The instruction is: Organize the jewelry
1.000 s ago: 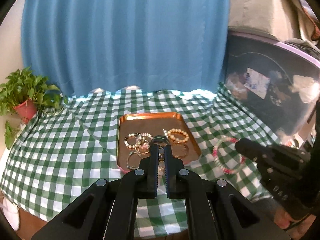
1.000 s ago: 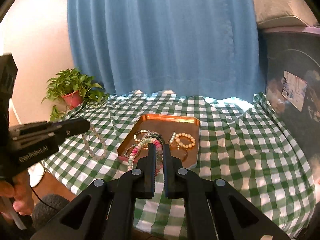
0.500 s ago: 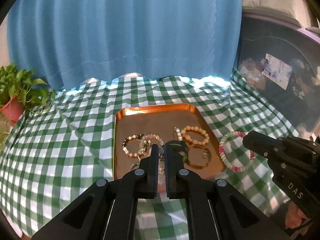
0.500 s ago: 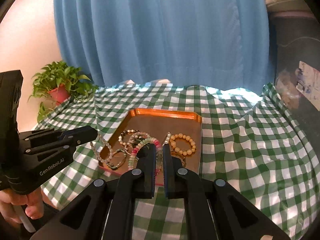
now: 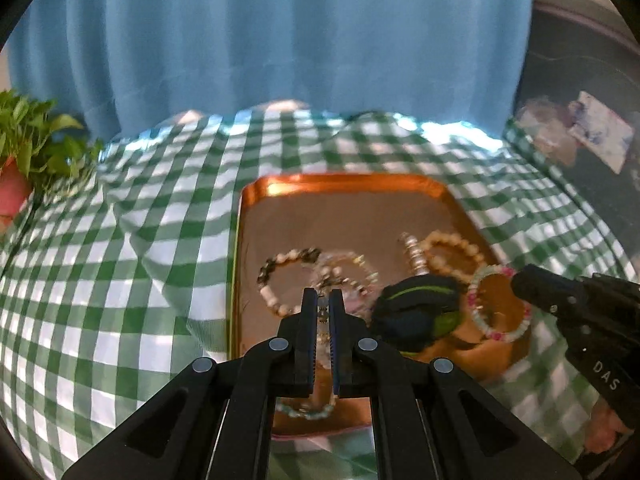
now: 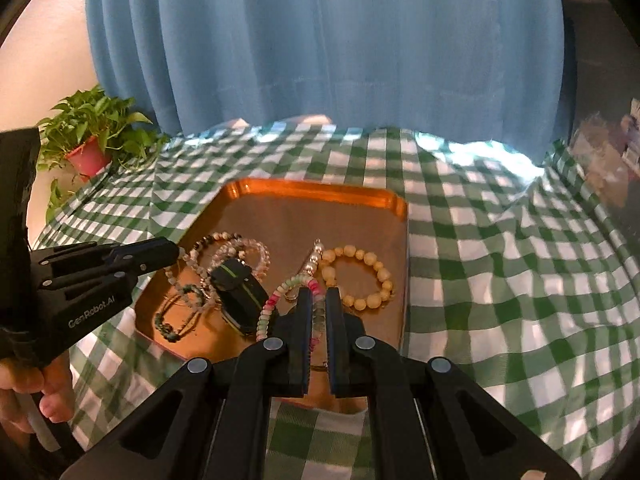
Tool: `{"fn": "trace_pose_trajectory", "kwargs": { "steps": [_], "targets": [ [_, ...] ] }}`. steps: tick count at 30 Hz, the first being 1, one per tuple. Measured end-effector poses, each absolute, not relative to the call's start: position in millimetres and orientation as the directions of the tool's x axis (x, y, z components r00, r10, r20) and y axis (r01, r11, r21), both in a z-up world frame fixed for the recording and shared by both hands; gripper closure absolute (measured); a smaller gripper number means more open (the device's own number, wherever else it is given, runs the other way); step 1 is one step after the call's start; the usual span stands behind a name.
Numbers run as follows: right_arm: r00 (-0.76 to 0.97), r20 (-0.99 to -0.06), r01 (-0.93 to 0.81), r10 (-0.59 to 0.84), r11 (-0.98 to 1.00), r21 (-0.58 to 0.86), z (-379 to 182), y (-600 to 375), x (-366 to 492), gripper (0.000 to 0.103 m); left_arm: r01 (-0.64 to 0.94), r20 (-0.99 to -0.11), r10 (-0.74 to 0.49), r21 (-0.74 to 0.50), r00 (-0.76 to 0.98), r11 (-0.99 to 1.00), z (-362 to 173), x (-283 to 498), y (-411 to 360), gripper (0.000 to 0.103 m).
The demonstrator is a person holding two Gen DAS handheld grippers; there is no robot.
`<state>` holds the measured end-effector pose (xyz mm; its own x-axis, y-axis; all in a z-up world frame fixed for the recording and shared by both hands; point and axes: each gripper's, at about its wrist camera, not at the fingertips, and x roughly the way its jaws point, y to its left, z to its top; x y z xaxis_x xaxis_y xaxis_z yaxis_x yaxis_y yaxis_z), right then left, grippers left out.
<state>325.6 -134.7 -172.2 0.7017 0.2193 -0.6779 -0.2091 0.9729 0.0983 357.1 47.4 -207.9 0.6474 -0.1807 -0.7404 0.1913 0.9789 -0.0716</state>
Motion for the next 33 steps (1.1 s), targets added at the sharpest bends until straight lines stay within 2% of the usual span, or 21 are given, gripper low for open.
{"fn": "trace_pose_trajectory", "kwargs": {
  "steps": [6,10,12,13,14,15,16,17,18,21,25,33],
  "targets": [
    [0.658,-0.723,-0.202,0.213,0.974,0.104,-198,-131,344,0.098,0.185,-0.776,-0.183,-0.086,0.603,0.979,-229,363,47,0.098],
    [0.647,-0.736,-0.179,0.199,0.978,0.107,-208,-134,348,0.097,0.192,-0.776,-0.194,-0.096,0.600,0.977,-222,358,46,0.097],
    [0.648,-0.734,-0.172,0.202,0.978,0.117,-209,-137,347,0.097,0.168,-0.780,-0.189,-0.109,0.597,0.980,-217,357,49,0.091],
    [0.646,-0.738,-0.163,0.193,0.980,0.114,-209,-137,347,0.089,0.156,-0.786,-0.193,-0.124,0.587,0.980,-214,355,51,0.088],
    [0.643,-0.744,-0.148,0.181,0.983,0.111,-209,-138,346,0.077,0.141,-0.789,-0.196,-0.139,0.583,0.980,-210,352,53,0.079],
    [0.653,-0.736,-0.129,0.180,0.984,0.127,-206,-142,342,0.075,0.134,-0.784,-0.202,-0.152,0.587,0.979,-203,346,56,0.065],
    [0.659,-0.730,-0.121,0.182,0.983,0.136,-202,-144,340,0.074,0.132,-0.780,-0.204,-0.155,0.592,0.979,-198,342,57,0.057],
    [0.660,-0.729,-0.121,0.183,0.983,0.137,-197,-144,336,0.074,0.130,-0.770,-0.200,-0.153,0.606,0.980,-188,333,57,0.044],
    [0.662,-0.729,-0.124,0.176,0.984,0.126,-191,-144,331,0.074,0.127,-0.762,-0.193,-0.146,0.619,0.981,-180,325,56,0.041],
    [0.675,-0.719,-0.127,0.166,0.986,0.108,-170,-145,313,0.072,0.134,-0.733,-0.188,-0.132,0.653,0.982,-147,297,53,0.040],
    [0.700,-0.697,-0.134,0.153,0.988,0.081,-132,-139,275,0.064,0.155,-0.681,-0.210,-0.142,0.701,0.978,-97,248,49,0.034],
    [0.768,-0.613,-0.173,0.184,0.982,0.079,-57,-121,180,0.046,0.166,-0.565,-0.202,-0.115,0.800,0.979,-10,141,39,0.012]
  ]
}}
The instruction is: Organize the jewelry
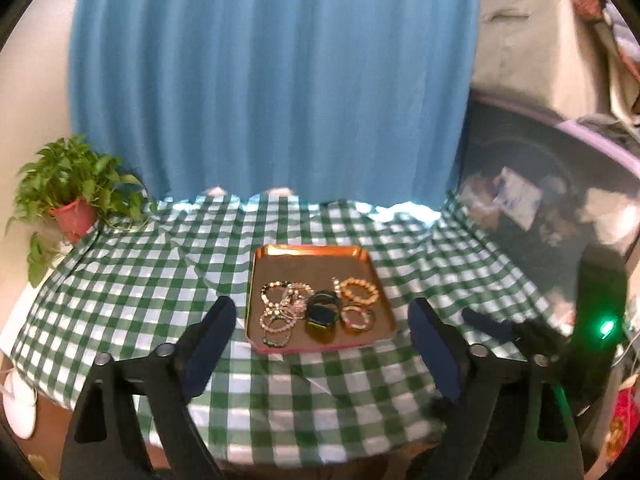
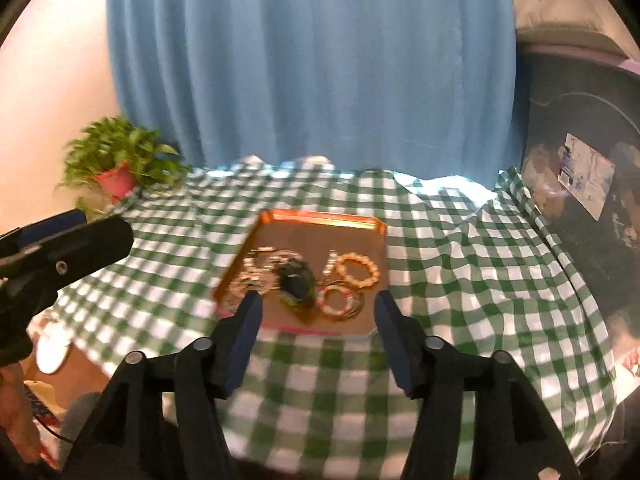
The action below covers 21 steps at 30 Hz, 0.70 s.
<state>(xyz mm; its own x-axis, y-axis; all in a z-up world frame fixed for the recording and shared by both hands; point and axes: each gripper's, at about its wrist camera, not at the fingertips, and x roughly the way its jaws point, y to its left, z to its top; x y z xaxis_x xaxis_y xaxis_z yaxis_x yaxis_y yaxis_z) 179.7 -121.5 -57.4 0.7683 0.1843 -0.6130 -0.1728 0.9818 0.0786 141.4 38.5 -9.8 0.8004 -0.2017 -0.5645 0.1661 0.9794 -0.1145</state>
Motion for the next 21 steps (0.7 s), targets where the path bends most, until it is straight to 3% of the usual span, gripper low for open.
{"fn": "trace_pose_trajectory", "kwargs": {
  "steps": [3,8,13,21],
  "targets": [
    [0.762,-0.613,-0.191,0.208,0.977,0.095,-44,-113,150,0.045,0.147,-0.577,-0.173,-0.093,0.798,0.985,5,107,30,0.008],
    [0.773,-0.587,-0.178,0.239,0.971,0.161,-20,-118,100,0.039,0.022,-0.640,-0.006,0.017,0.768,1.000,5,63,17,0.006],
    [0.737,-0.629,-0.194,0.249,0.969,0.156,-15,-112,71,0.039,0.059,-0.665,-0.043,0.001,0.746,0.998,12,31,18,0.006],
    [0.733,-0.636,-0.190,0.241,0.970,0.149,-6,-113,39,0.038,-0.046,-0.678,0.062,0.042,0.733,0.998,18,-1,15,0.005]
  ]
}}
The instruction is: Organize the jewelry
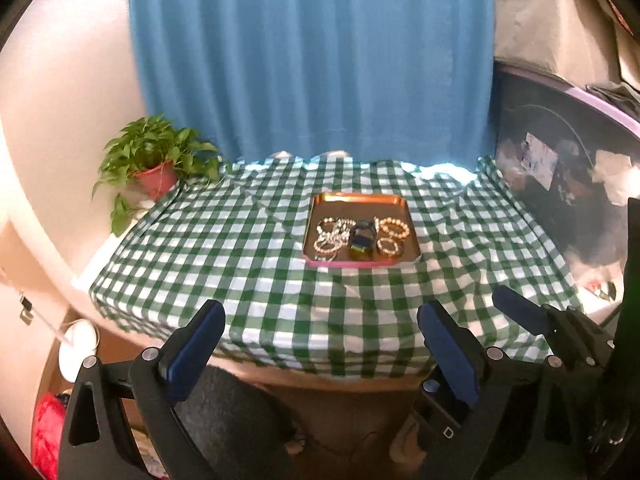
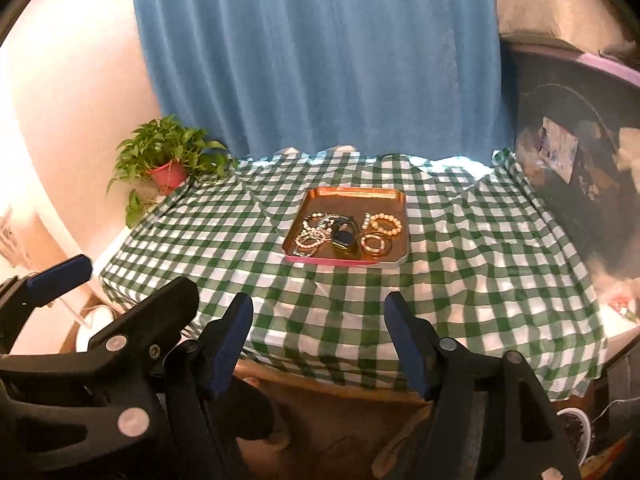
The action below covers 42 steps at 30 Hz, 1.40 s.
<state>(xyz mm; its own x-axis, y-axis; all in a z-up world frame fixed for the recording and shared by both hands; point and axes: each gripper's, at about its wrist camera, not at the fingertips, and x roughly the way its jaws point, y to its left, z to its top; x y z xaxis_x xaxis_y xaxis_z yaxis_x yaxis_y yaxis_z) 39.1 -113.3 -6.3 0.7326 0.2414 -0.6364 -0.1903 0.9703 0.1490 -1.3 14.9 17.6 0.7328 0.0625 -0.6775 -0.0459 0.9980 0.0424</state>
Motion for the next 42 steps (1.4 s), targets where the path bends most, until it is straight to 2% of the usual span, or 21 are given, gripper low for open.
{"fn": "trace_pose_trajectory", "kwargs": {
  "steps": [10,42],
  "targets": [
    [0.710,-0.651,-0.183,0.267,0.963,0.196,-9,-119,35,0.038,-0.014,-0.692,0.054,0.064,0.720,0.998,18,1,7,0.005],
    [0.707,-0.663,-0.155,0.247,0.968,0.196,-11,-122,41,0.038,-0.002,-0.713,0.053,0.073,0.699,0.997,12,19,7,0.001]
  ]
}}
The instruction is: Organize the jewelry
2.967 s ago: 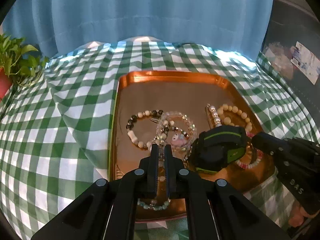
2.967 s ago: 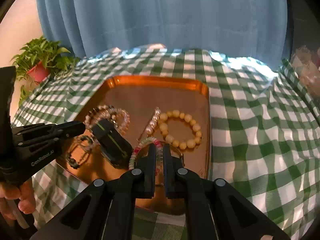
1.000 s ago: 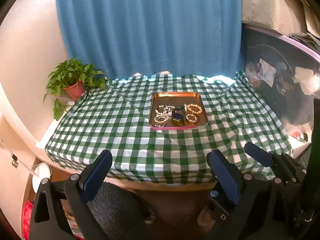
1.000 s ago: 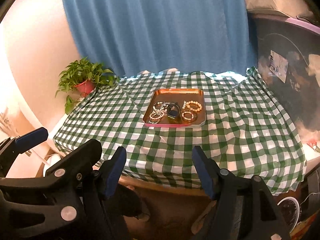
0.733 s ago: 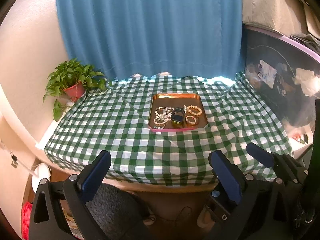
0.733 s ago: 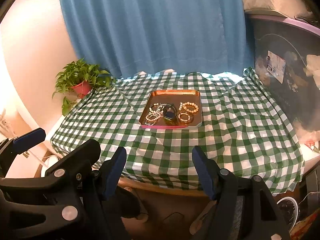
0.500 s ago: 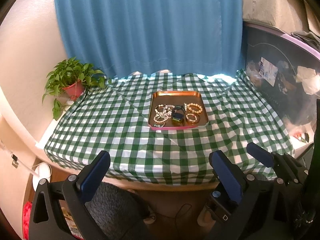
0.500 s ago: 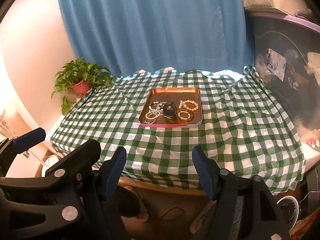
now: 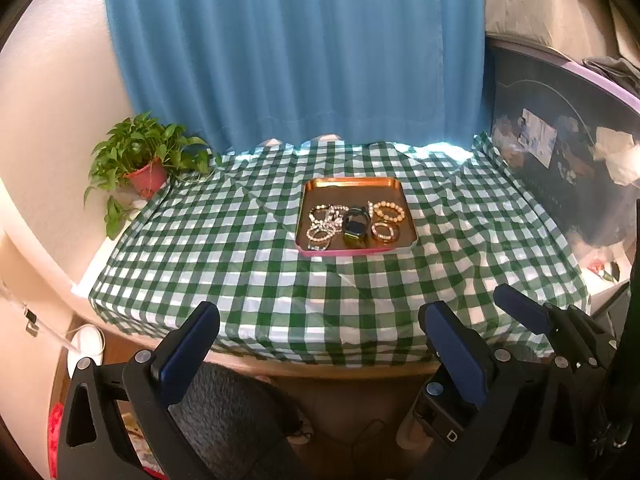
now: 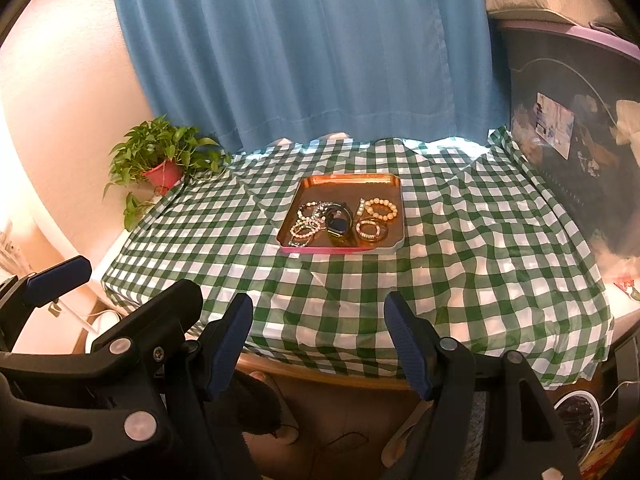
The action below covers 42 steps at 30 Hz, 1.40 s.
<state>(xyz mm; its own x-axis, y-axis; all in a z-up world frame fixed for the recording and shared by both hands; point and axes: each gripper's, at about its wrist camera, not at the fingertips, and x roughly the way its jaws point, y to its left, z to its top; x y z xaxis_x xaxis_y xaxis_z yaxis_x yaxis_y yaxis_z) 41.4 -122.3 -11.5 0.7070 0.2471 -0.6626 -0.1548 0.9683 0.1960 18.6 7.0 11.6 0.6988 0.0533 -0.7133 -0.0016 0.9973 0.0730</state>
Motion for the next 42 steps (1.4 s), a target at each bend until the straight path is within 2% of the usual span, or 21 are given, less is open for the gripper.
{"fn": "trace_pose_trajectory", "kwargs": {
  "steps": [42],
  "targets": [
    [0.699,-0.668,-0.155,0.256,0.966,0.207,-14.0,-126.0,42.5,0.038,0.002,-0.718,0.055,0.078,0.693,0.997,9.7,17.8,6.0,0.001]
  ]
}}
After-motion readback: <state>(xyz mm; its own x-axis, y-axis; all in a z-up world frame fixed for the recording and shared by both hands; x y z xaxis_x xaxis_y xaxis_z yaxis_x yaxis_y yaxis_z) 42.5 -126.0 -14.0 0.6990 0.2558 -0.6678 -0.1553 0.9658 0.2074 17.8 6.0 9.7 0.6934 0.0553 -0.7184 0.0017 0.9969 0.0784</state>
